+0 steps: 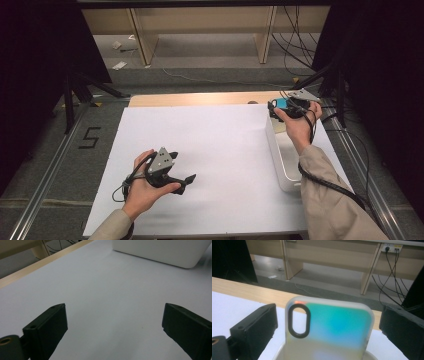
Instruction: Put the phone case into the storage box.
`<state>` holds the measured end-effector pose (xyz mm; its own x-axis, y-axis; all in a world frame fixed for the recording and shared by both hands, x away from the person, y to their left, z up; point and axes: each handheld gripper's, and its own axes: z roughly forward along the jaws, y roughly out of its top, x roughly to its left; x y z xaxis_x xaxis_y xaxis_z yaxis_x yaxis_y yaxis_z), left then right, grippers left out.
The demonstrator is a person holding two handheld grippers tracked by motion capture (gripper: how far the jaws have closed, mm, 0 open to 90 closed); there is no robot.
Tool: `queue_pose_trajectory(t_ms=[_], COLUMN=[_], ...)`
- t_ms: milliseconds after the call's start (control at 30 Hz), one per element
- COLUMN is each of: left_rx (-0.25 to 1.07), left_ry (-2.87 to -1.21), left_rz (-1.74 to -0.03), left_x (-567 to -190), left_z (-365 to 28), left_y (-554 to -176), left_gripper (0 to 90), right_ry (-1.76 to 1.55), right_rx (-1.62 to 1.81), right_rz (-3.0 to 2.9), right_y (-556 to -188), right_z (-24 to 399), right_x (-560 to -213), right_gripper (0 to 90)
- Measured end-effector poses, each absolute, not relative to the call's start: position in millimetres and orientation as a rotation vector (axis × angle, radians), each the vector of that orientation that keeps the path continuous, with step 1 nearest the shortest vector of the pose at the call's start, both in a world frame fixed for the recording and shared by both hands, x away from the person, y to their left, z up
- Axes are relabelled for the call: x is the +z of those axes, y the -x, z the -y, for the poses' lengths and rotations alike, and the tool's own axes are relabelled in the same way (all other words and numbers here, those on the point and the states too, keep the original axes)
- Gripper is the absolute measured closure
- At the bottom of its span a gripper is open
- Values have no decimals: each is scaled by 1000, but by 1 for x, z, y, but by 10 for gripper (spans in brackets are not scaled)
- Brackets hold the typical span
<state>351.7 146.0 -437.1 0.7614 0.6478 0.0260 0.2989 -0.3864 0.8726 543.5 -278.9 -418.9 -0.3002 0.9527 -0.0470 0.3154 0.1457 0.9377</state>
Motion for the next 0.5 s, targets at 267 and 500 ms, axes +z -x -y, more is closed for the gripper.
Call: queue_pose_trajectory(t_ms=[267,500], left_rx=[454,453], left_ry=[-1988,-1987], left_rz=[-714,-714], left_x=[-437,-437], left_z=[-146,-146], left_y=[-351,-351], left_gripper=[54,54], right_ry=[-1229,-1228], right_rx=[1177,1194], right_rz=[-1708,-1695], right_y=[-539,-535], right_z=[282,283], right_x=[-412,-406], right_gripper=[30,37])
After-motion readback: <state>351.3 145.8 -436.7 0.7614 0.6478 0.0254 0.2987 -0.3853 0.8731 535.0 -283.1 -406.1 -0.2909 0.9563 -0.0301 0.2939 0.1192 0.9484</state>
